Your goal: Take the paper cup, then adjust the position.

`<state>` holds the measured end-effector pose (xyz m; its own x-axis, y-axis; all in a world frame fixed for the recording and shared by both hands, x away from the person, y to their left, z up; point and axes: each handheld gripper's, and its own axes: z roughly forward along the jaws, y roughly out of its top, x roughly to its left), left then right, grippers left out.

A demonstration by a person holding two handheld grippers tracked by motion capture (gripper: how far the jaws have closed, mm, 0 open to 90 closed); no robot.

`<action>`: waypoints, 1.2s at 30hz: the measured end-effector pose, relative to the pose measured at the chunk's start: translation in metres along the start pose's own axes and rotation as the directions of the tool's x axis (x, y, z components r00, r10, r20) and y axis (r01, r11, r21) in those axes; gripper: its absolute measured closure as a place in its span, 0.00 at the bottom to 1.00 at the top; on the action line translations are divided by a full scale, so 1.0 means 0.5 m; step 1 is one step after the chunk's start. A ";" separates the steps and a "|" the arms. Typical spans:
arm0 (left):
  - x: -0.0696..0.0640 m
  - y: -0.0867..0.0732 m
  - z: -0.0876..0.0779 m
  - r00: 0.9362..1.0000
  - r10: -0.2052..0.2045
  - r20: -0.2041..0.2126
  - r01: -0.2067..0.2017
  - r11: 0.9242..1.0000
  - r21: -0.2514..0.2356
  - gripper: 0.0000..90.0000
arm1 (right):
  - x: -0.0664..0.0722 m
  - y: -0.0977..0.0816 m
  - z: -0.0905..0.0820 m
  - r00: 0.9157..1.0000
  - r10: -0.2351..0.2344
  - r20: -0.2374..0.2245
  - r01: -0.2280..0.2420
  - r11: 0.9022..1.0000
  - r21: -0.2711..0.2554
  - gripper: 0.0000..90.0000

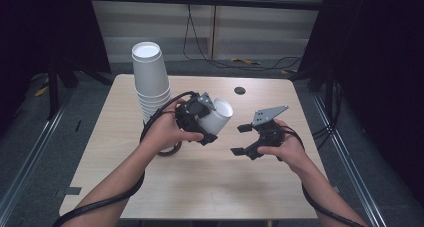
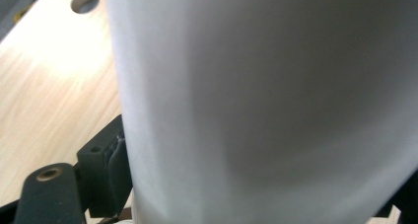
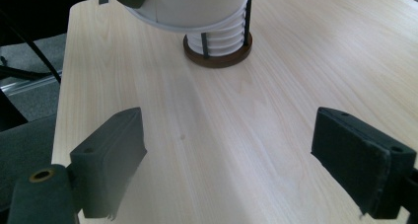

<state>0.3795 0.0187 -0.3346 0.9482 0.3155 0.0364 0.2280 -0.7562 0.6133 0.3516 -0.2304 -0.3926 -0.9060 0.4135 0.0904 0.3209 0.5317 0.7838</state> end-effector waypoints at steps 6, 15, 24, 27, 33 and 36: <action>-0.006 -0.007 0.020 1.000 0.002 0.017 -0.002 1.000 0.019 0.17 | 0.001 -0.005 -0.002 1.000 -0.011 -0.010 0.011 1.000 0.026 0.14; -0.011 -0.014 0.039 0.999 0.012 0.033 -0.014 0.999 0.042 0.17 | -0.002 -0.010 -0.008 1.000 -0.022 -0.006 0.022 0.999 0.039 0.14; -0.018 -0.020 0.062 0.998 0.027 0.050 -0.030 0.997 0.076 0.17 | 0.002 -0.006 -0.016 0.999 -0.047 -0.027 0.048 0.997 0.063 0.14; -0.023 -0.022 0.070 0.998 0.036 0.053 -0.041 0.995 0.093 0.17 | 0.003 -0.006 -0.016 0.998 -0.052 -0.028 0.054 0.996 0.071 0.14; -0.031 -0.023 0.082 0.996 0.046 0.071 -0.054 0.993 0.109 0.17 | 0.003 -0.007 -0.020 0.998 -0.062 -0.026 0.064 0.995 0.082 0.14; -0.032 -0.025 0.086 0.996 0.048 0.077 -0.057 0.991 0.120 0.17 | 0.003 -0.005 -0.022 0.997 -0.065 -0.033 0.068 0.994 0.086 0.14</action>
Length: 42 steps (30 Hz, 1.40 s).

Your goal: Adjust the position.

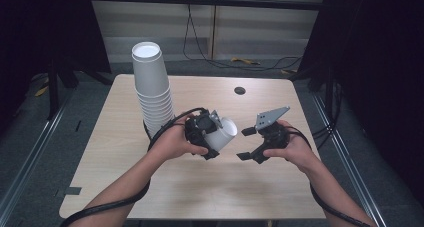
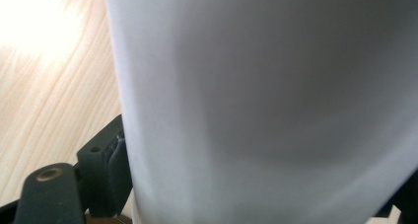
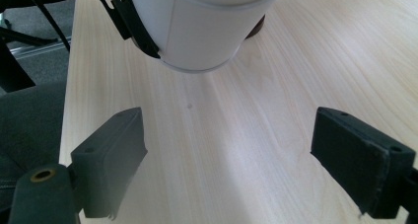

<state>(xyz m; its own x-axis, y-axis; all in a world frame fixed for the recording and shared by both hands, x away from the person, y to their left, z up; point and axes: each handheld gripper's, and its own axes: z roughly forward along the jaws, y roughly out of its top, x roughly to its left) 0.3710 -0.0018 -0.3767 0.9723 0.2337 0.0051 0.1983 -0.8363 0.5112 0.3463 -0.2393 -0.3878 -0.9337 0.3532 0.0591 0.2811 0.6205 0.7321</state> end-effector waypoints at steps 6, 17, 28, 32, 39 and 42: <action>-0.003 -0.001 0.010 1.000 0.010 0.002 -0.010 1.000 0.023 0.17 | -0.001 0.001 -0.001 1.000 -0.006 -0.002 0.006 1.000 0.017 0.14; -0.012 0.003 0.031 0.999 0.051 0.018 -0.052 0.995 0.081 0.17 | 0.006 0.013 -0.008 0.998 -0.054 -0.033 0.057 0.996 0.070 0.14; -0.029 0.015 0.043 0.996 0.074 0.040 -0.078 0.991 0.107 0.17 | 0.020 0.037 -0.007 0.994 -0.090 -0.068 0.097 0.990 0.101 0.14; -0.032 0.017 0.046 0.996 0.079 0.048 -0.084 0.990 0.115 0.17 | 0.023 0.048 -0.004 0.992 -0.099 -0.079 0.107 0.989 0.106 0.15; -0.032 0.018 0.051 0.994 0.102 0.049 -0.108 0.986 0.129 0.17 | 0.027 0.062 0.008 0.988 -0.119 -0.095 0.130 0.984 0.121 0.15; -0.034 0.019 0.053 0.994 0.097 0.053 -0.104 0.985 0.138 0.17 | 0.027 0.065 0.011 0.988 -0.115 -0.099 0.129 0.981 0.144 0.15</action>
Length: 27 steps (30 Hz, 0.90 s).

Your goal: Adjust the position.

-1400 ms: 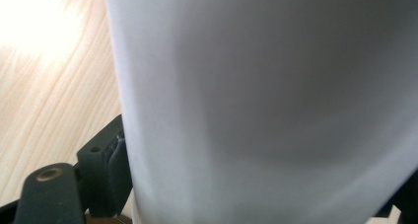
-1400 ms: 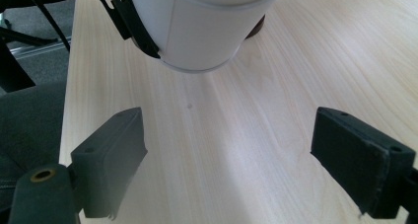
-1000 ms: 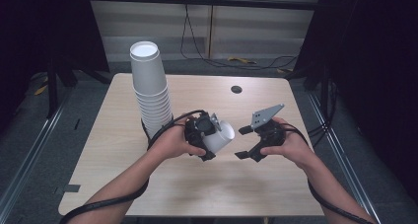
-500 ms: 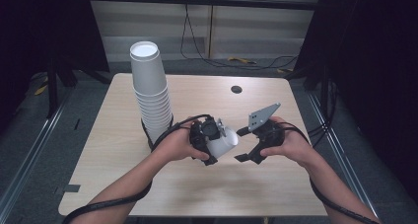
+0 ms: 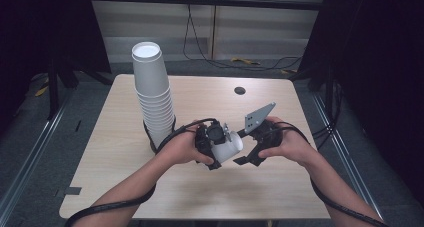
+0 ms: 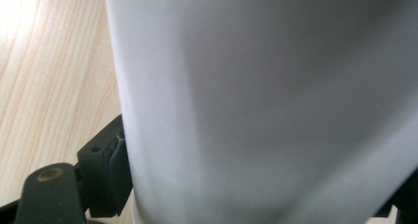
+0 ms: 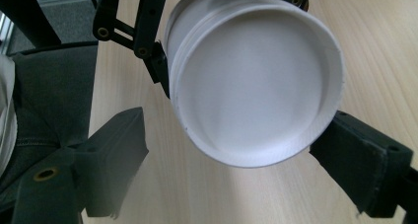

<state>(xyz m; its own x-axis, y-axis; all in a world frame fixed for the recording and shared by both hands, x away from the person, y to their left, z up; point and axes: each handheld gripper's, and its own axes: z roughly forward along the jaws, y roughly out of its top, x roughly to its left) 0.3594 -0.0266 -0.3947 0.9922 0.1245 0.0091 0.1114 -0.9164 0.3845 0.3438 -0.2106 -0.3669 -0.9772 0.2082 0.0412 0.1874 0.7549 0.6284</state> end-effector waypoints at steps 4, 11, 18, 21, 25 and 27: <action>-0.001 0.003 0.000 1.000 0.007 -0.006 -0.007 1.000 -0.002 0.17 | -0.001 0.007 0.003 1.000 -0.007 -0.004 0.007 1.000 0.028 0.16; -0.005 0.006 0.002 1.000 0.007 -0.002 -0.007 1.000 0.005 0.17 | 0.001 0.022 0.008 1.000 -0.016 -0.006 0.017 0.997 0.072 0.16; -0.006 0.006 0.006 1.000 0.024 -0.002 -0.024 1.000 0.014 0.17 | -0.001 0.027 0.015 1.000 -0.024 -0.015 0.025 0.997 0.067 0.16; -0.007 0.006 0.006 1.000 0.030 -0.006 -0.030 1.000 0.009 0.18 | 0.000 0.030 0.021 0.999 -0.027 -0.019 0.029 0.997 0.067 0.16; -0.009 0.008 0.006 0.999 0.034 -0.007 -0.034 0.999 -0.006 0.18 | -0.002 0.032 0.024 0.999 -0.028 -0.028 0.030 0.998 0.056 0.16; -0.008 0.011 0.003 0.999 0.052 -0.011 -0.052 0.999 0.007 0.18 | -0.001 0.033 0.026 0.999 -0.028 -0.026 0.029 0.998 0.052 0.17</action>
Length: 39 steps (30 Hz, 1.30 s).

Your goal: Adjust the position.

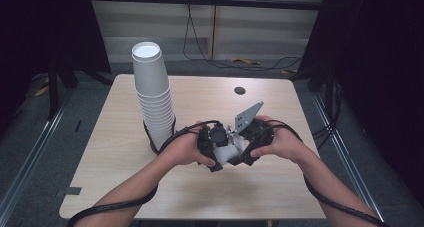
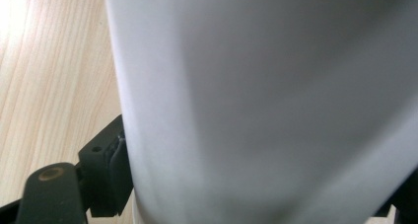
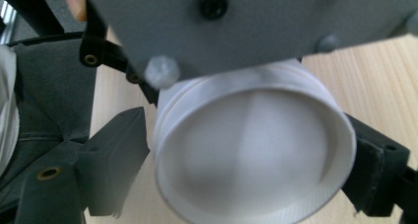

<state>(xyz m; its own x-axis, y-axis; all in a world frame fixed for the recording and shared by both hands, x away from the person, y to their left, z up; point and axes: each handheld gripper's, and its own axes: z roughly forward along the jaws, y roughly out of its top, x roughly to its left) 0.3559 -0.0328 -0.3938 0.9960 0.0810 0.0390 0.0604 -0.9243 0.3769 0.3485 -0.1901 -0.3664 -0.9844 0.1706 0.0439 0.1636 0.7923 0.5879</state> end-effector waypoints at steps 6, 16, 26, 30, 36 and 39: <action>-0.001 0.001 -0.001 1.000 0.002 -0.001 -0.002 1.000 -0.010 0.19 | -0.002 0.000 -0.003 1.000 -0.001 0.009 0.001 1.000 -0.030 0.27; 0.004 -0.006 -0.002 1.000 0.016 0.017 -0.014 0.997 -0.076 0.15 | -0.003 -0.011 -0.012 1.000 0.024 0.013 -0.023 0.998 -0.056 0.28; 0.003 -0.005 -0.009 1.000 0.017 0.022 -0.014 0.991 -0.136 0.15 | -0.005 -0.025 -0.018 0.999 0.046 0.009 -0.045 0.996 -0.075 0.28; 0.002 -0.003 -0.012 0.999 0.023 0.026 -0.018 0.988 -0.156 0.15 | -0.005 -0.031 -0.020 0.998 0.055 0.014 -0.053 0.996 -0.076 0.27; 0.003 -0.001 -0.024 0.999 -0.002 0.036 0.009 0.981 -0.193 0.14 | -0.006 -0.043 -0.013 0.999 0.049 0.020 -0.048 0.998 -0.045 0.27; 0.005 -0.005 -0.029 0.999 -0.008 0.034 0.015 0.978 -0.210 0.13 | -0.010 -0.054 -0.016 0.998 0.061 0.029 -0.060 0.997 -0.052 0.27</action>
<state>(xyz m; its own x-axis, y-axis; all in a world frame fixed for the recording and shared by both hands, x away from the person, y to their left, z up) 0.3571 -0.0248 -0.3812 0.9972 0.0752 0.0046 0.0596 -0.8242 0.5632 0.3487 -0.2172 -0.3760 -0.9702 0.2357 0.0565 0.2184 0.7491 0.6254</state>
